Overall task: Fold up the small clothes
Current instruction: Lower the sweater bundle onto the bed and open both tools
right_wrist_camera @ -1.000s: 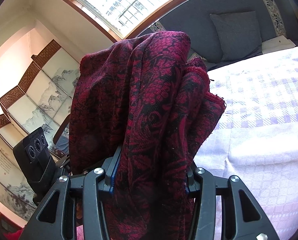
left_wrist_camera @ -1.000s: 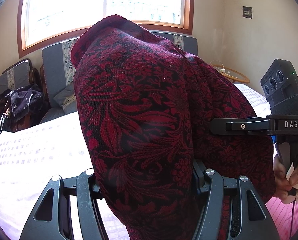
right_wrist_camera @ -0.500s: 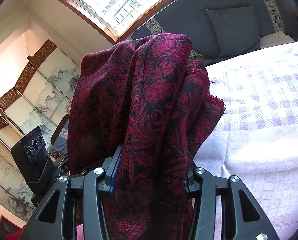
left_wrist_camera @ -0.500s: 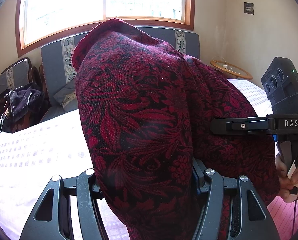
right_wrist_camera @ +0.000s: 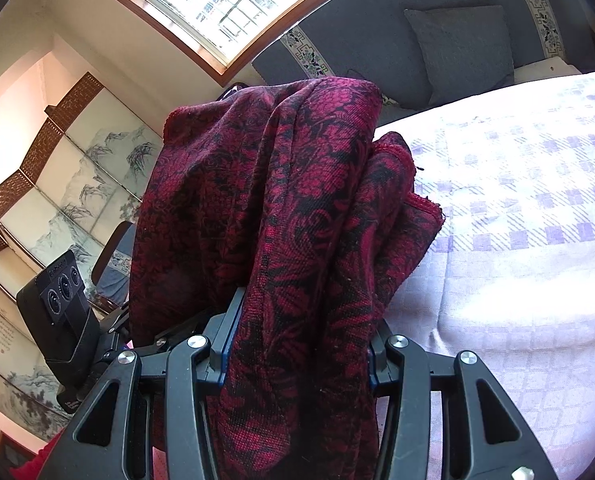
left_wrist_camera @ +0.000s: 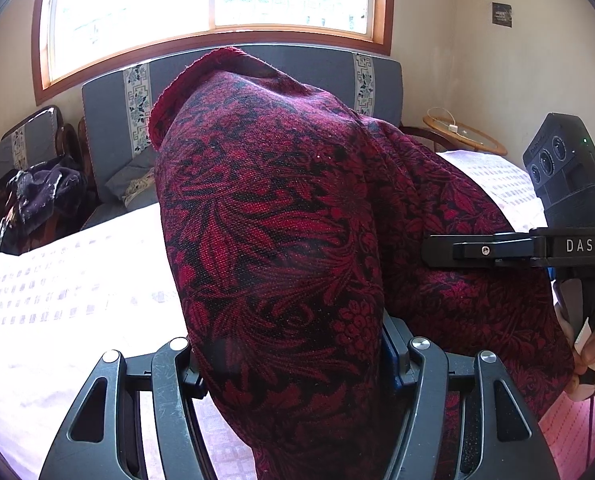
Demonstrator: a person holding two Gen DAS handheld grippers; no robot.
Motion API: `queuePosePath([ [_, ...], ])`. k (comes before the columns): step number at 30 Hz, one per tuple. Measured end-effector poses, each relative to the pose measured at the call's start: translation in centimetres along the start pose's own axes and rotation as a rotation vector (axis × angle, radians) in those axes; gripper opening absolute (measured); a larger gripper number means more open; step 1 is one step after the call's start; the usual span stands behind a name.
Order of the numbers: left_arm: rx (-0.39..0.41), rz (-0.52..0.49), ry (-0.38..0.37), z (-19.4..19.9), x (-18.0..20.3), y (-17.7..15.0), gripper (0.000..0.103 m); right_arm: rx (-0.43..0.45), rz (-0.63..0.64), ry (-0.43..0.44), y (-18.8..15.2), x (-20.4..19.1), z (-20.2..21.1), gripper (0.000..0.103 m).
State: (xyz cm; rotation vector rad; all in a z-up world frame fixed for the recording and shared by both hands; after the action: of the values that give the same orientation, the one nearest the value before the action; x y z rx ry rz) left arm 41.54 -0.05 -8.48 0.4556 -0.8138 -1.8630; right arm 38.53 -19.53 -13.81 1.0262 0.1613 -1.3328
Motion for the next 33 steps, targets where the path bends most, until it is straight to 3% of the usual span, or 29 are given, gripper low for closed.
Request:
queuePosePath([
  [12,0.039,0.038,0.023,-0.1,-0.3,-1.3,0.071,-0.022,-0.001,-0.065,0.2,-0.6,-0.7,0.045],
  [15,0.059,0.066,0.039,0.2,-0.9,-1.5,0.077,-0.014,0.007,-0.114,0.2,-1.1,-0.8,0.056],
  [17,0.079,0.094,0.061,0.6,-1.3,-1.7,0.084,-0.007,0.007,-0.151,0.2,-1.3,-0.8,0.073],
  [21,0.170,0.116,0.193,2.8,-1.8,-2.2,0.090,0.093,0.053,-0.260,-0.5,-2.9,1.5,0.076],
  [24,0.219,0.129,0.248,5.0,-1.8,-2.9,0.093,0.186,0.068,-0.293,-2.2,-4.8,4.4,0.078],
  [26,0.255,0.136,0.284,6.7,-1.5,-3.3,0.094,0.234,0.072,-0.307,-3.8,-6.3,6.3,0.091],
  [27,0.275,0.131,0.304,7.6,-1.2,-3.6,0.095,0.257,0.073,-0.310,-4.6,-7.0,7.2,0.091],
  [29,0.293,0.119,0.322,9.3,-0.5,-3.9,0.102,0.278,0.084,-0.307,-6.3,-8.3,8.6,0.094],
  [33,0.339,0.087,0.348,12.7,1.5,-4.8,0.103,0.289,0.121,-0.339,-9.2,-10.4,10.3,0.094],
])
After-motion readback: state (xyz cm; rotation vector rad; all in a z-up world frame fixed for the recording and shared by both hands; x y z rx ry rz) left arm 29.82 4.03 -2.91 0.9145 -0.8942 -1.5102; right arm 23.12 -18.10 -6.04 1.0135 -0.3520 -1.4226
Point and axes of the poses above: each gripper's, at about its wrist camera, not at the fingertips, and z roughly against the way its jaws point, x to its right, y to its top, the point moved 3 cm from there along -z, roughly the way its jaws point, and after that the axes turned 4 degrees about -x, right-handed, at the moved point
